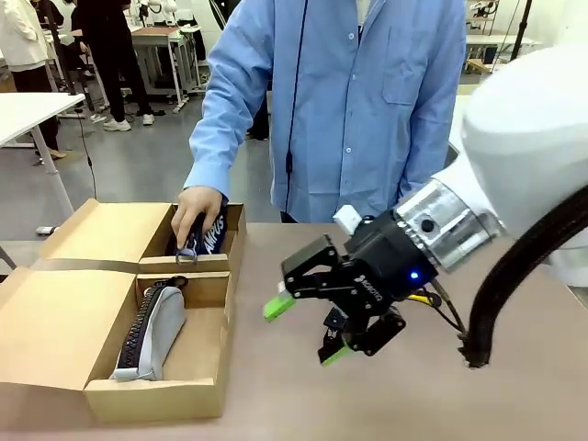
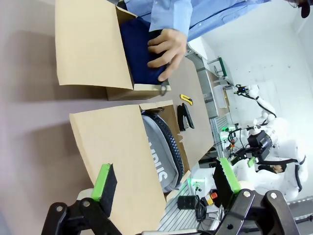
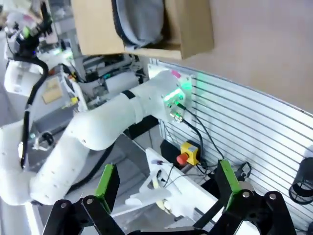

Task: Place items inside the box.
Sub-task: Pick up a Pencil pouch or Stapler and place it inside the Mailer Box closest to the robot.

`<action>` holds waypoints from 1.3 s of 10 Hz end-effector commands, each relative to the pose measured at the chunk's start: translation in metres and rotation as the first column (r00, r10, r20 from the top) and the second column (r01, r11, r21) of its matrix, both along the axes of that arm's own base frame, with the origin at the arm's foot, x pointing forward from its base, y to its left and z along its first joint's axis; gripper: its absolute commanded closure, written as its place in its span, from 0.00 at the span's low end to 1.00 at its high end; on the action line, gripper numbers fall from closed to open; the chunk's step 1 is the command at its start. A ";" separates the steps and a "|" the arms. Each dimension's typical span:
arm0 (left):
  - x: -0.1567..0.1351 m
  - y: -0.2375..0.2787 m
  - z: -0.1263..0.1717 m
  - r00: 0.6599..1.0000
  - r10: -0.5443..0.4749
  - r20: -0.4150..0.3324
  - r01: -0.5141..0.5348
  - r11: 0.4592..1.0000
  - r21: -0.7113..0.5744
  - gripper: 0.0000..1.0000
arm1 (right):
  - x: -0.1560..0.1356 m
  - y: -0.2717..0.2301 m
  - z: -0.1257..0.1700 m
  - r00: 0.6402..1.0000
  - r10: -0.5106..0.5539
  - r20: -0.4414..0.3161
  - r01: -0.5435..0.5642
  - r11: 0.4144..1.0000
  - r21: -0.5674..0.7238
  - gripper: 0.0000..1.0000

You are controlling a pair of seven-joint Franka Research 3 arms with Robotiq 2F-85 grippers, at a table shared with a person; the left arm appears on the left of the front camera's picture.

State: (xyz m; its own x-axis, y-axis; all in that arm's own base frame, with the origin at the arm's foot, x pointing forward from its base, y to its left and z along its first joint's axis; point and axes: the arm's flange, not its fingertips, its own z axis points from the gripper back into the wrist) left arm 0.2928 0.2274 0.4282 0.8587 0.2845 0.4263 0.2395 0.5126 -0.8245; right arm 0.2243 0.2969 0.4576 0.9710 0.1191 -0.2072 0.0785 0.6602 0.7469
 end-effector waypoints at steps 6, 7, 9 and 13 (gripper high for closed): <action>0.001 -0.001 0.001 1.000 0.001 0.031 0.000 1.000 -0.013 0.00 | 0.041 -0.220 0.040 0.969 -0.209 -0.135 0.245 0.900 0.360 0.00; 0.001 -0.001 0.001 1.000 0.001 0.031 0.000 1.000 -0.013 0.00 | 0.045 -0.267 0.034 0.976 -0.167 -0.142 0.211 0.890 0.404 0.00; 0.001 -0.001 0.001 1.000 0.001 0.031 0.000 1.000 -0.013 0.00 | 0.041 -0.371 0.008 0.991 0.007 -0.133 0.073 0.807 0.586 0.00; 0.001 -0.001 0.001 1.000 0.001 0.031 0.000 1.000 -0.013 0.00 | 0.007 -0.455 -0.061 0.982 -0.133 -0.133 0.188 0.712 0.676 0.00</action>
